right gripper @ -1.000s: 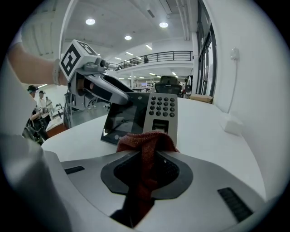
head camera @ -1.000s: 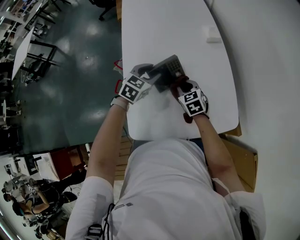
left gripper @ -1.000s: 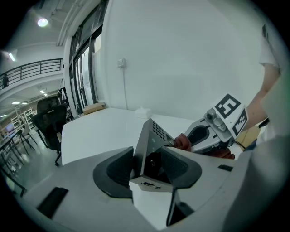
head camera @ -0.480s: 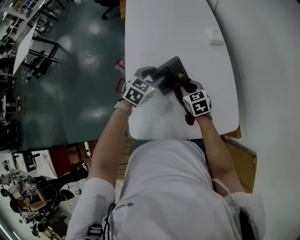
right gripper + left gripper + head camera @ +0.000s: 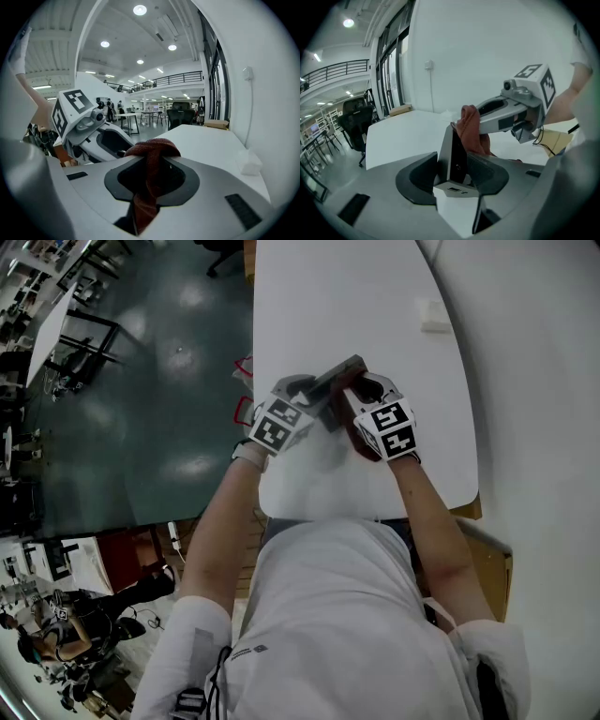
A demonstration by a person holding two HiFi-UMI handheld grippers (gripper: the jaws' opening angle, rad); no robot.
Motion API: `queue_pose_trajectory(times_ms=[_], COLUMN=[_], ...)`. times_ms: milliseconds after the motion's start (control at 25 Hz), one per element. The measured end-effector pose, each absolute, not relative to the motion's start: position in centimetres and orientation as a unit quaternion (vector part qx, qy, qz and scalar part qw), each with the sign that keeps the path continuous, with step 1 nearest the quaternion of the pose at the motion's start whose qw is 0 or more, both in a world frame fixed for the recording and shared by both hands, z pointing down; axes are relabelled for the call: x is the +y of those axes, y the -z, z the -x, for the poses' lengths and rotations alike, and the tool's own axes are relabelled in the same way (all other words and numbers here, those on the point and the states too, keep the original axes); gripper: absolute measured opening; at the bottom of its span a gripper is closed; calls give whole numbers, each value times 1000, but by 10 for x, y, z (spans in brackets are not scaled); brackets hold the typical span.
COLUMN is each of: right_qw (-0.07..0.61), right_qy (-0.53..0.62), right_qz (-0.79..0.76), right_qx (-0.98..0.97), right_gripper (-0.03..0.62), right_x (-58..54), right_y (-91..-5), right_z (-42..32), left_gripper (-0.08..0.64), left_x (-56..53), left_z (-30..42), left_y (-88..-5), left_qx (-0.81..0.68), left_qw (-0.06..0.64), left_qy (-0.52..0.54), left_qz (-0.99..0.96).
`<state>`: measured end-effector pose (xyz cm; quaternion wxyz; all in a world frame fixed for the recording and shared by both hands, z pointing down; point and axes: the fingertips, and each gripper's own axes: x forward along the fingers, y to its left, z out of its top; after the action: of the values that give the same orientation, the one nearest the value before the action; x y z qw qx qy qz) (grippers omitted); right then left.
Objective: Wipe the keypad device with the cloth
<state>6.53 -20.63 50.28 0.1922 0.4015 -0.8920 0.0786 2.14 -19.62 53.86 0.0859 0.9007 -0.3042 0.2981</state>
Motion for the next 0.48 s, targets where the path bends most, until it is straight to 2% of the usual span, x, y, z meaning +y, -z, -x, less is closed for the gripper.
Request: queue_pose_trajectory(times_ms=[480], right_qw=[211], right_qy=[-61], right_qz=[-377], right_qx=[-900], right_gripper=[77], right_x=[-209], right_y=[-510], right_z=[-41], left_gripper=[193], left_x=[-191], left_z=[-23], left_y=[-538], left_qx=[-302], left_qw=[88], left_qy=[-288], left_qz=[-905])
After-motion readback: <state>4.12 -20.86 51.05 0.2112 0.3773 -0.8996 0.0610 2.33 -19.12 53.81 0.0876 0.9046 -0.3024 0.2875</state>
